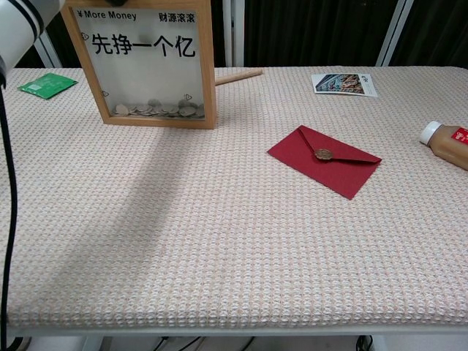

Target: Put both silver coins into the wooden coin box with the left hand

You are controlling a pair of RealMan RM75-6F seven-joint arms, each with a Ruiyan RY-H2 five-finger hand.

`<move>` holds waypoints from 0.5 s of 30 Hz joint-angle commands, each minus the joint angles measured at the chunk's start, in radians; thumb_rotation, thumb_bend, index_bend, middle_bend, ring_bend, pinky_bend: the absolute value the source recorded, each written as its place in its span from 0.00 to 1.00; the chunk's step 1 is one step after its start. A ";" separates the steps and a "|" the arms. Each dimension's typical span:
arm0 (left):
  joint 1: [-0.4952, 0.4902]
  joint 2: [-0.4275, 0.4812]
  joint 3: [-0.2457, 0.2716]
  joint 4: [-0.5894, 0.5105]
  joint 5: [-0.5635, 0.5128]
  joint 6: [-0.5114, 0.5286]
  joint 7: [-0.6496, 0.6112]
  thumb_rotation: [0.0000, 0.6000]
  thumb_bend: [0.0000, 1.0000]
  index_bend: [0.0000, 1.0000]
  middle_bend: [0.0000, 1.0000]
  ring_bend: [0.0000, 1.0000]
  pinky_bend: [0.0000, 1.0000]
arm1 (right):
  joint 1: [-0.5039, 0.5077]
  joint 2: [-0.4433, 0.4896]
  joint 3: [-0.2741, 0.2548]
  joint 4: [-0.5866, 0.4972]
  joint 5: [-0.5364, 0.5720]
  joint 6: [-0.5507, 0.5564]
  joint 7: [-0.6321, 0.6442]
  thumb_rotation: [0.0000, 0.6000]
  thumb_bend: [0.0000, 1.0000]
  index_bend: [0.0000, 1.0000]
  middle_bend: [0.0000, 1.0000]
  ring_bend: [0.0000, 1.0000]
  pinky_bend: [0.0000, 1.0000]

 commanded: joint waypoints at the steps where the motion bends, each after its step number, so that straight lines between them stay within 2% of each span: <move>1: 0.002 0.007 0.000 -0.010 0.009 0.009 -0.004 1.00 0.49 0.12 0.25 0.08 0.07 | 0.000 0.000 0.000 -0.002 -0.001 0.001 -0.002 1.00 0.36 0.00 0.00 0.00 0.00; 6: 0.017 0.032 0.002 -0.060 0.052 0.048 -0.026 1.00 0.49 0.09 0.24 0.08 0.07 | 0.002 0.001 0.000 -0.009 -0.005 0.002 -0.008 1.00 0.36 0.00 0.00 0.00 0.00; 10: 0.050 0.075 0.020 -0.142 0.115 0.102 -0.042 1.00 0.48 0.10 0.23 0.08 0.08 | 0.003 0.003 0.000 -0.016 -0.009 0.004 -0.016 1.00 0.36 0.00 0.00 0.00 0.00; 13: 0.097 0.129 0.052 -0.231 0.175 0.143 -0.069 1.00 0.46 0.16 0.23 0.08 0.10 | 0.003 0.003 -0.001 -0.021 -0.012 0.007 -0.020 1.00 0.36 0.00 0.00 0.00 0.00; 15: 0.147 0.184 0.104 -0.297 0.245 0.170 -0.104 1.00 0.43 0.19 0.23 0.08 0.10 | 0.001 0.004 -0.002 -0.024 -0.015 0.011 -0.022 1.00 0.36 0.00 0.00 0.00 0.00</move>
